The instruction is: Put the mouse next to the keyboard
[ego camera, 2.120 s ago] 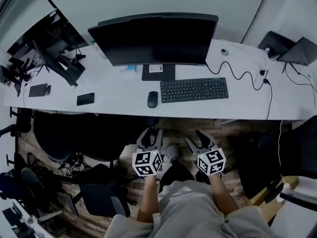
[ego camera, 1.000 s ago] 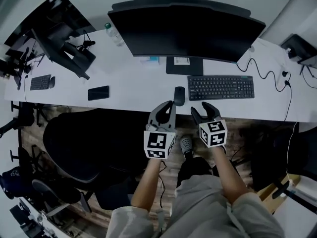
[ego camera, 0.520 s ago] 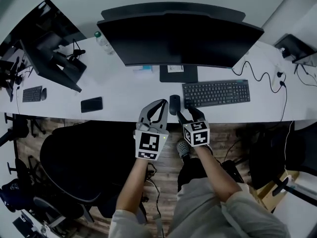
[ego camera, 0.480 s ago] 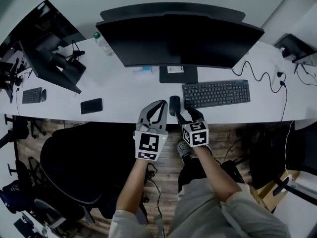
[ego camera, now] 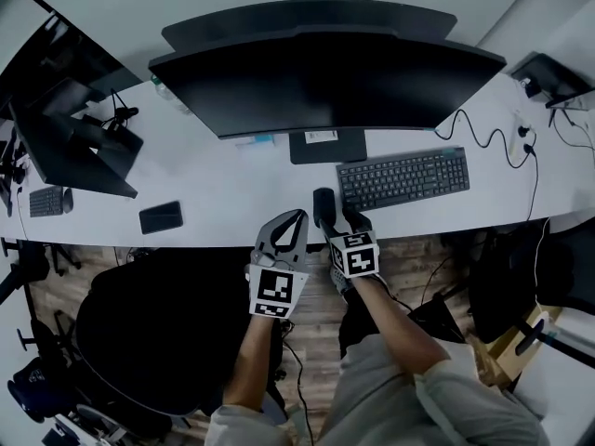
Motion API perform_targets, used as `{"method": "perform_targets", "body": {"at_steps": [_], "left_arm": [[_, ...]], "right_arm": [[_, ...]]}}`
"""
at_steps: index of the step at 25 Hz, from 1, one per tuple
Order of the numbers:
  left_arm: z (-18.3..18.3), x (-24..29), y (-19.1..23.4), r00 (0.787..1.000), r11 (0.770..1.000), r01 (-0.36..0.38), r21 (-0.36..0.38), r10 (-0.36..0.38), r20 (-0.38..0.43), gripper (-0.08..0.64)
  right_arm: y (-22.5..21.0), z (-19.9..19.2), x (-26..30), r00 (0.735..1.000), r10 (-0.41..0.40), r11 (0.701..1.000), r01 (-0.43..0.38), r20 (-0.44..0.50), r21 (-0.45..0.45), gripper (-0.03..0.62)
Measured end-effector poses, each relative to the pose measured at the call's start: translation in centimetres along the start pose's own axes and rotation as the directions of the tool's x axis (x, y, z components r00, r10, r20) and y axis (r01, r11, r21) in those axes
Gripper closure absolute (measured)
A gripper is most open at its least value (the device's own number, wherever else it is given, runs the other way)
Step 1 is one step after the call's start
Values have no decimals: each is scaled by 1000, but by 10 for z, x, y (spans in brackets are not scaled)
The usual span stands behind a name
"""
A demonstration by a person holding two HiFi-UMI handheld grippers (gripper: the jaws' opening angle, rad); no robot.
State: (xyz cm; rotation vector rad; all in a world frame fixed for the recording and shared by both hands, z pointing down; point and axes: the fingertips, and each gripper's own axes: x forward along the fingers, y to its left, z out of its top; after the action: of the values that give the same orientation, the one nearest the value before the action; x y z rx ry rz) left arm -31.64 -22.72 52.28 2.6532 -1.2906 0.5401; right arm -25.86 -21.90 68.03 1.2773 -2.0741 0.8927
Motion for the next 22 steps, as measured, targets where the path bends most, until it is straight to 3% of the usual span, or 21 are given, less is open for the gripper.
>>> {"method": "perform_targets", "body": {"at_steps": [6,13,22], "left_arm": [[6,8,1,1000,1000,6,-9,-6,9,537],[-2,14,2,1000,1000,14,-7,-14,-25,537],[1,11,14,999,999,-43,-34,42,-23,537]], "right_arm": [[0,0,21,999,-50,997,50,-8,59,268],[1,-5,41,996,-89,989,89,-12,119,231],[-5,-13,59,972,-229,970,232,-49,74,253]]}}
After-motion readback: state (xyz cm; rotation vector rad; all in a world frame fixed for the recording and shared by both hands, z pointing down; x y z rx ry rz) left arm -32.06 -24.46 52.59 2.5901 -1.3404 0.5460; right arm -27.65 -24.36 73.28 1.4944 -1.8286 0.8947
